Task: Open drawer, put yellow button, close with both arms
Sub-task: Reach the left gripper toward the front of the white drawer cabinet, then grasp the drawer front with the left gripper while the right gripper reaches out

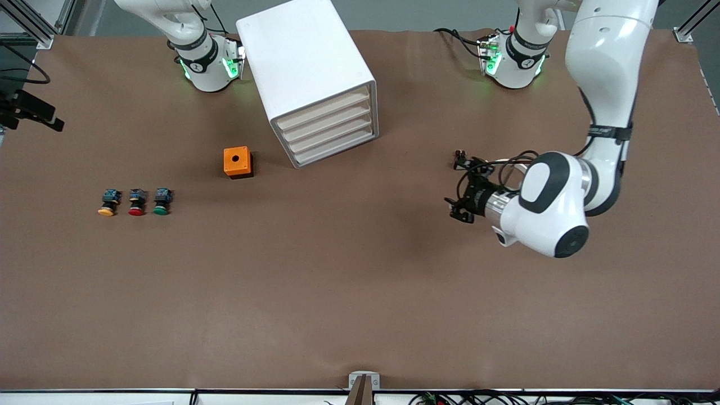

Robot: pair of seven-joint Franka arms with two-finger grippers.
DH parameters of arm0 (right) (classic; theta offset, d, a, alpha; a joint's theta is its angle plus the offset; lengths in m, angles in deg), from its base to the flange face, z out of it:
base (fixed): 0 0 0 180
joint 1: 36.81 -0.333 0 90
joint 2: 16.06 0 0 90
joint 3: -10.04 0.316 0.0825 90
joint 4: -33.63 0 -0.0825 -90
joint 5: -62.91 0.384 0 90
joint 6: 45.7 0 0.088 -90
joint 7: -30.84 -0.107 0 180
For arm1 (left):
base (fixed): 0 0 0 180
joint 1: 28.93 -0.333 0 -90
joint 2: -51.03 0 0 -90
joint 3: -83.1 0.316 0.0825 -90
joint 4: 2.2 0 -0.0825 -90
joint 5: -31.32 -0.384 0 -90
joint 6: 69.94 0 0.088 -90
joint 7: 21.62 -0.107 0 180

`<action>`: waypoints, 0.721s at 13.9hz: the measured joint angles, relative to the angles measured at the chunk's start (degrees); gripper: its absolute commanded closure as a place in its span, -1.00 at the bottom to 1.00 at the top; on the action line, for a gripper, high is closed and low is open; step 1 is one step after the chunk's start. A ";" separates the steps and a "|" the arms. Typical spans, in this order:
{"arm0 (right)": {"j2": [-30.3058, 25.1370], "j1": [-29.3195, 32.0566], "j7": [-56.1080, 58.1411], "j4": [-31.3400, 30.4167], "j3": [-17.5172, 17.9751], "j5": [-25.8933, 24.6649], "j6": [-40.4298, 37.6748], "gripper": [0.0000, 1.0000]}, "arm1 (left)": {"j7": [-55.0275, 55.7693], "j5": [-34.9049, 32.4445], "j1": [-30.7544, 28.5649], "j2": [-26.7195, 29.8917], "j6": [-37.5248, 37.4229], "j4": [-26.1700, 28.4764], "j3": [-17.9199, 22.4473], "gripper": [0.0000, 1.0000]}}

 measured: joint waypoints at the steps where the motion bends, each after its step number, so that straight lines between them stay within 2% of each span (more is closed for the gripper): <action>1: 0.10 0.51 0.08 0.27 -0.04 0.00 0.00 -1.00 | 5.09 3.09 0.34 -1.04 -1.07 -0.06 -0.61 -1.00; 3: 1.50 0.73 0.09 0.35 -0.08 -0.05 0.01 -1.00 | 13.46 6.96 0.52 -2.83 -1.93 -0.21 -3.15 -1.00; 8: 12.62 1.21 0.09 1.60 -0.07 -0.24 4.46 -1.00 | 26.12 12.07 1.20 -5.54 -3.21 -0.32 -9.79 -1.00; 9: 14.30 1.53 0.10 2.32 -0.08 -0.35 4.88 -1.00 | 27.01 13.15 1.79 -6.05 -3.84 -0.32 -10.10 -0.73; 10: 15.40 1.89 0.13 2.76 -0.08 -0.69 5.44 -1.00 | 27.50 14.13 2.65 -6.56 -4.20 -0.31 -10.18 -0.55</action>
